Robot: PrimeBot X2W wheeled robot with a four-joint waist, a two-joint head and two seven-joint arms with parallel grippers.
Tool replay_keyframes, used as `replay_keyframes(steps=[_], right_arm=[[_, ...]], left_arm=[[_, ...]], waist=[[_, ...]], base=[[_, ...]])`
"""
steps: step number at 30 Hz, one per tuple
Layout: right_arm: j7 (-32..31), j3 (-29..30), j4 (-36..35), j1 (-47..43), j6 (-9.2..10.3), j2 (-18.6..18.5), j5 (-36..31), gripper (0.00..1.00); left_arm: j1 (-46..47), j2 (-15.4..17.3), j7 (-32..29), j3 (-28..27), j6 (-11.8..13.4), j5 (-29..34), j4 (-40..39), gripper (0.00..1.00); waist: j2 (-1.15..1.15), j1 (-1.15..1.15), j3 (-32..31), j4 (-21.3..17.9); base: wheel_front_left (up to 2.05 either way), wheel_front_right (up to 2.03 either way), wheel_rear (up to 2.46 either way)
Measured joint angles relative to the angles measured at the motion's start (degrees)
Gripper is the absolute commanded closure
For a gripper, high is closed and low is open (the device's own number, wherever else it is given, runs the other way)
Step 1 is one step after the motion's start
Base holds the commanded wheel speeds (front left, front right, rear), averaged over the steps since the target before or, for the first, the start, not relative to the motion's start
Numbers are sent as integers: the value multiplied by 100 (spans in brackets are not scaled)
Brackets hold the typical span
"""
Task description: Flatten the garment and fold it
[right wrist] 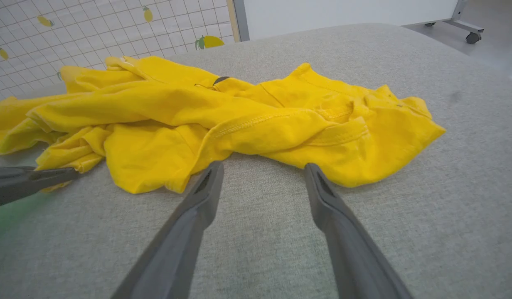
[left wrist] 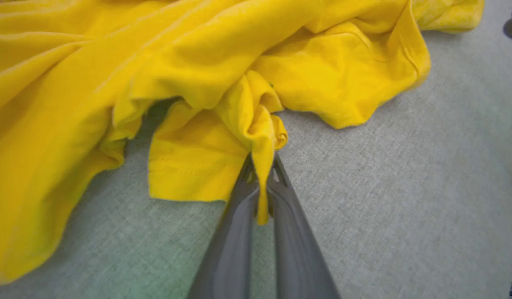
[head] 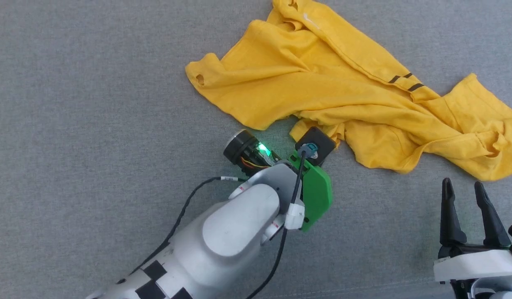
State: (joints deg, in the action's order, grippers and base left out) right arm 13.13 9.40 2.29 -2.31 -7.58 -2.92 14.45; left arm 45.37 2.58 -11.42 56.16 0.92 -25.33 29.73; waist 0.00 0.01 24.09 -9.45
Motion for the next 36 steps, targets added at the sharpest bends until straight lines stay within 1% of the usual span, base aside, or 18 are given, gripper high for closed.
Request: replay_keyframes(steps=[3,6,7,9,12,15,18,21,23,25,27,28,29,30,31,33,36], right_arm=[[-1,26,-2,-15,0,0,-9,0],[-24,62,-45,-47,0,0,-31,0],[-36,82,-69,-70,0,0,-37,0],[-78,133,-115,-143,0,0,-40,0],[-138,192,-162,-244,1,0,-44,0],[-188,219,-234,-272,0,0,-45,0],[-205,285,-289,-298,0,0,-47,0],[-261,346,-310,-369,0,0,-69,0],[-305,364,-319,-383,0,1,-87,0],[-327,364,-326,-384,0,-1,-110,0],[-368,341,-335,-384,0,1,-134,0],[-383,331,-335,-384,0,1,-135,0],[-404,325,-334,-384,0,2,-137,0],[-414,326,-334,-384,0,1,-138,0],[-415,325,-334,-385,0,1,-138,0],[-438,325,-335,-397,0,1,-138,0],[-443,320,-342,-424,0,1,-140,0]], left_arm=[[-52,2,103,-32,41,-275,-62,100],[-252,33,242,-269,167,-550,-376,100],[-377,101,252,-364,200,-644,-571,100],[-689,348,249,-531,304,-827,-1023,100],[-1381,943,159,-849,594,-1158,-1814,100],[-2310,1781,16,-1254,1017,-1478,-2674,100],[-3215,2419,-83,-1553,1251,-1905,-3305,100],[-3928,2810,-109,-1726,1411,-2152,-3627,100],[-4220,2842,-25,-1819,1460,-2348,-3721,100],[-4341,2826,104,-1817,1483,-2341,-3682,100],[-4356,2733,321,-1856,1530,-2317,-3573,100],[-4353,2673,422,-1860,1530,-2290,-3524,67],[-4353,2587,521,-1872,1529,-2291,-3479,31],[-4353,2514,598,-1889,1528,-2295,-3466,2],[-4352,2448,648,-1897,1521,-2315,-3471,0],[-4354,2412,668,-1934,1477,-2373,-3551,0],[-4360,2481,633,-2089,1452,-2581,-3886,0]], waist=[[0,0,-122,50],[0,-1,-256,120],[0,0,-301,150],[0,-1,-370,226],[0,-1,-460,365],[0,-1,-540,508],[0,-1,-585,647],[0,-1,-628,791],[0,-1,-662,881],[0,-1,-705,980],[0,-1,-754,1061],[0,-1,-787,1099],[0,-1,-827,1132],[0,-1,-858,1156],[0,-1,-896,1184],[0,-1,-962,1228],[0,-1,-1031,1287]], base=[[0,0,0],[0,0,0],[0,0,0],[0,0,0],[0,0,0],[0,0,0],[0,0,0],[0,0,0],[0,0,0],[0,0,0],[0,0,0],[0,0,0],[0,0,0],[0,0,0],[0,0,0],[0,0,0],[0,0,0]])
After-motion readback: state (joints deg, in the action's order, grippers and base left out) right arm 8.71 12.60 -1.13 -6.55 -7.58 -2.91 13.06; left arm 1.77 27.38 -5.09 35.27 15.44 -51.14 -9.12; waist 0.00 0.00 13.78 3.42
